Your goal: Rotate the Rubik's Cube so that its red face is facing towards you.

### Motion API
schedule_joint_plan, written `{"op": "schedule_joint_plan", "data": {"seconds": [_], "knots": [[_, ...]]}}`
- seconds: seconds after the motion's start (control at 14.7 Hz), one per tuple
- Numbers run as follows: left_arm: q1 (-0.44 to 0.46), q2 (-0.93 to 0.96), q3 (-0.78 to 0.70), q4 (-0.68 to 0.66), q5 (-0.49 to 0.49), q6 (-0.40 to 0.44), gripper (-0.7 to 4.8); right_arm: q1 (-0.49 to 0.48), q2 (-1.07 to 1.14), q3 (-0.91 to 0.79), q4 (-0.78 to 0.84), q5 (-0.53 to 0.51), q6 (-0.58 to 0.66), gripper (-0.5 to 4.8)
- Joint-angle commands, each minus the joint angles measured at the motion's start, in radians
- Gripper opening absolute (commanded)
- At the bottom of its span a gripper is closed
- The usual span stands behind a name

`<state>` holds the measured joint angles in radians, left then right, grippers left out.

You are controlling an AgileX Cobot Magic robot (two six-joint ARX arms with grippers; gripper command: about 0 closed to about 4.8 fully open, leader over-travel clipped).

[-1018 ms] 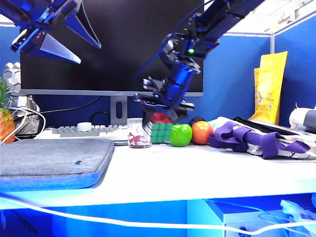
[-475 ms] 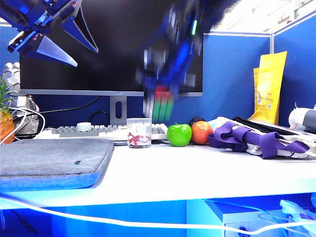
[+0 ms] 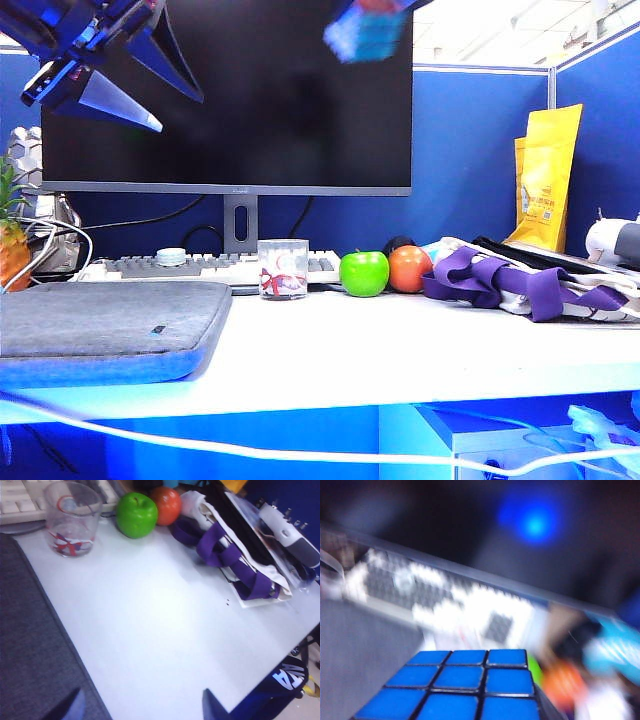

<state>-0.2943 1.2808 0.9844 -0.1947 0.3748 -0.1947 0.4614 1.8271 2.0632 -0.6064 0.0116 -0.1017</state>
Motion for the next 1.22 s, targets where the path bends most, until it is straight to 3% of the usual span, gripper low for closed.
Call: {"op": "schedule_joint_plan", "data": {"seconds": [0.07,0.2,0.34,0.48,0.61,0.95,1.22], "knots": [[0.0,-0.005,0.0,0.018,0.003,0.004,3.16,0.001,-0.288,-0.497,0.339,0.019,0.027,-0.05],[0.0,-0.005,0.0,0.035,-0.005,0.003,3.17,0.001,-0.419,-0.95,0.777,0.013,0.109,-0.05],[0.0,-0.005,0.0,0.039,-0.005,0.0,3.17,0.001,-0.373,-1.287,1.209,0.016,0.189,-0.05],[0.0,-0.005,0.0,0.04,-0.023,-0.001,3.17,0.001,-0.219,-1.407,1.446,0.043,0.308,-0.05],[-0.001,-0.005,0.0,0.039,-0.023,-0.004,3.17,0.02,-0.092,-1.411,1.643,0.053,0.311,-0.05],[-0.001,-0.004,0.0,0.06,-0.041,-0.008,3.17,0.031,0.146,-1.327,1.737,0.103,0.321,-0.05],[-0.001,-0.003,0.0,0.063,-0.046,-0.016,3.17,0.031,0.207,-1.189,1.634,0.094,0.311,-0.05]]}}
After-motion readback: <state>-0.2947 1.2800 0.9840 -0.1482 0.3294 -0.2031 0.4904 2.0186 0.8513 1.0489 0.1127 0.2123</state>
